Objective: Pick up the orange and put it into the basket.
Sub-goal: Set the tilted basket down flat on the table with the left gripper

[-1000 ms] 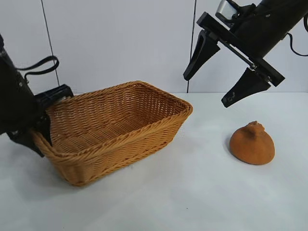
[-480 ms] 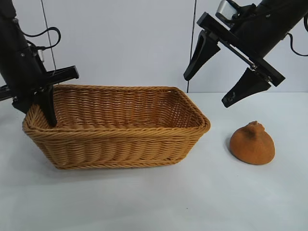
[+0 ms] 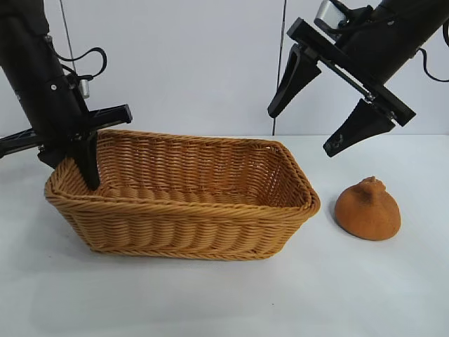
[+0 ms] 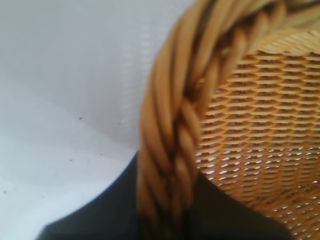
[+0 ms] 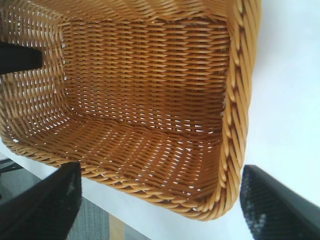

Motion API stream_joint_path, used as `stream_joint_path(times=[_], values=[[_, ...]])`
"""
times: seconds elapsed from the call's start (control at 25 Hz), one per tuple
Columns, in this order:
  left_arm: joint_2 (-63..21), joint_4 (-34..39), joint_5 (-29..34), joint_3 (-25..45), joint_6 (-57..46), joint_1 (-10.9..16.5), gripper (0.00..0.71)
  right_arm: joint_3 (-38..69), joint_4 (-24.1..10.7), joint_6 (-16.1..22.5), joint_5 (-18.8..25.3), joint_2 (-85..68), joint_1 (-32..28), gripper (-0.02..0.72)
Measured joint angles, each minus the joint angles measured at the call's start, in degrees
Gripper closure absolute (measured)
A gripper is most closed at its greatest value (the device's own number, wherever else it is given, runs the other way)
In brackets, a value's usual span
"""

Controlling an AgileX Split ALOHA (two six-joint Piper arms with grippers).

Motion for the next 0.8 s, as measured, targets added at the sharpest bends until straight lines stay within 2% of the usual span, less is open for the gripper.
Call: stream_joint_path(times=[0.2,0.32,0.4,0.52,0.64,0.8], values=[[0.5,-0.3,-1.1,0.7,-0.4,0.0,0.618,0.0,0.0,0.0,0.2,0.0,0.0,0.113],[0.5,-0.4,-1.1,0.7,-0.6,0.0,0.515,0.0,0.0,0.0,0.2,0.0,0.0,0.113],[0.5,-0.5,-0.9,0.7,-0.6,0.0,0.389,0.0,0.0,0.0,0.2,0.0,0.0,0.113],[0.5,-0.7,-0.6,0.7,-0.7,0.0,0.235,0.0,0.0,0.0,0.2,0.0,0.0,0.113],[-0.3,0.2,0.0,0.7,-0.8,0.0,0.184,0.0,0.0,0.0,0.2,0.0,0.0,0.113],[-4.4,2.8,0.6,0.7,-0.7,0.1,0.17,0.0,0.0,0.0,0.2,0.0,0.0,0.113]])
